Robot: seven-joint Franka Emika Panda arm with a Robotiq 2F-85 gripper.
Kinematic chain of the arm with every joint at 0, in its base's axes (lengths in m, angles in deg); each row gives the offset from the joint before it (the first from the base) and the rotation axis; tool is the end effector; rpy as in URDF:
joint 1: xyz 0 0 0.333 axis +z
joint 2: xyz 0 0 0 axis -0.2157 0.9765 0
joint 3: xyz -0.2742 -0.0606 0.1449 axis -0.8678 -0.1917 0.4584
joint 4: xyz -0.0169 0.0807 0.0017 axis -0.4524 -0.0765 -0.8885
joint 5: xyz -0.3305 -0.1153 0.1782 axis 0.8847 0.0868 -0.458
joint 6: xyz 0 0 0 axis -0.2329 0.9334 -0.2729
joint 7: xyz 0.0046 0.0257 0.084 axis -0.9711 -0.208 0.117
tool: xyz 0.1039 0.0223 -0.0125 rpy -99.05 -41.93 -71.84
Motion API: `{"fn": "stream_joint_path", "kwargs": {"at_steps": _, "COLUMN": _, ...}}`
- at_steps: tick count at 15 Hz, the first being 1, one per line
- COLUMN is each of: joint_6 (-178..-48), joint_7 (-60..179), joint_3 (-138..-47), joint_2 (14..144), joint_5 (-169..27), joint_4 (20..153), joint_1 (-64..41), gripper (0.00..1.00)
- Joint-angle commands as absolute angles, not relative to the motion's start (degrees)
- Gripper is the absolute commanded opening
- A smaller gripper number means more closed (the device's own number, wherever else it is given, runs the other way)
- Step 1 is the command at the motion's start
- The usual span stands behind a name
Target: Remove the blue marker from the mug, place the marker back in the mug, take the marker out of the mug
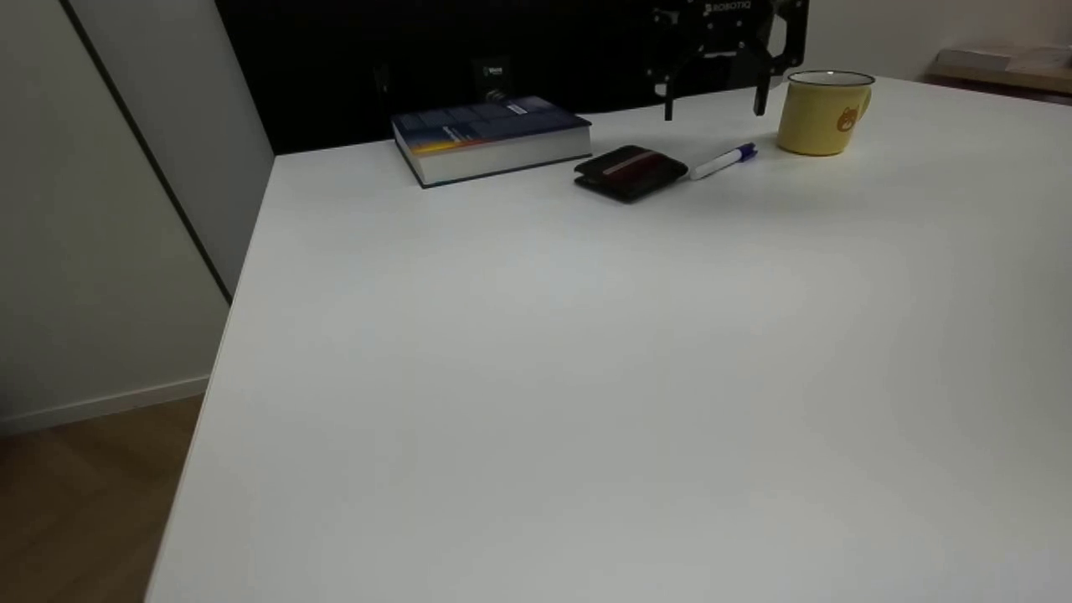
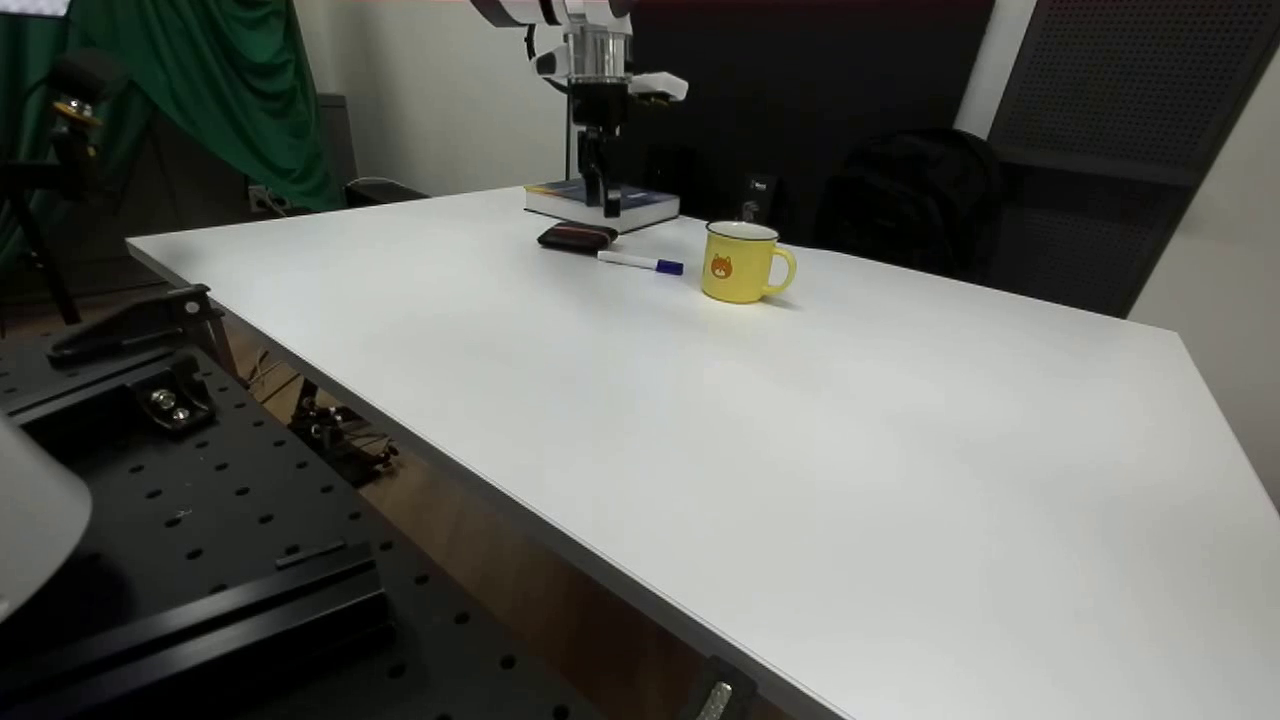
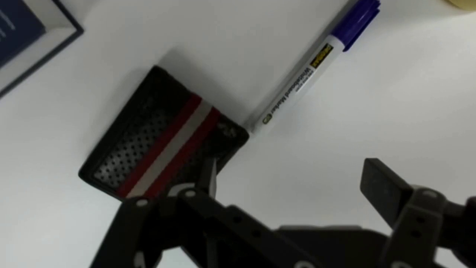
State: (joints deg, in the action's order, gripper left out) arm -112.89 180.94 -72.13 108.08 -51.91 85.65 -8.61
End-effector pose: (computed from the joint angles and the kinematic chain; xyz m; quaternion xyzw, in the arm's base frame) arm 0.6589 0.2118 0.1775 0.2707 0.9621 -0.0262 0.0220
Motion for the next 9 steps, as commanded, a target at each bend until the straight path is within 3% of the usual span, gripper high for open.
{"fn": "stream_joint_path", "kwargs": {"at_steps": 1, "joint_6": -108.4, "joint_7": 191.7, "joint_3": -70.8, "joint_2": 103.5, "joint_5": -57.7, "joint_4": 90.2, "joint_1": -10.8, "gripper": 1.00}}
{"fn": "stream_joint_path", "kwargs": {"at_steps": 9, "joint_6": -104.0, "joint_7": 193.7, "joint_3": -74.4, "joint_2": 103.0, "joint_5": -59.6, "joint_4": 89.6, "joint_1": -8.4, "gripper": 1.00}}
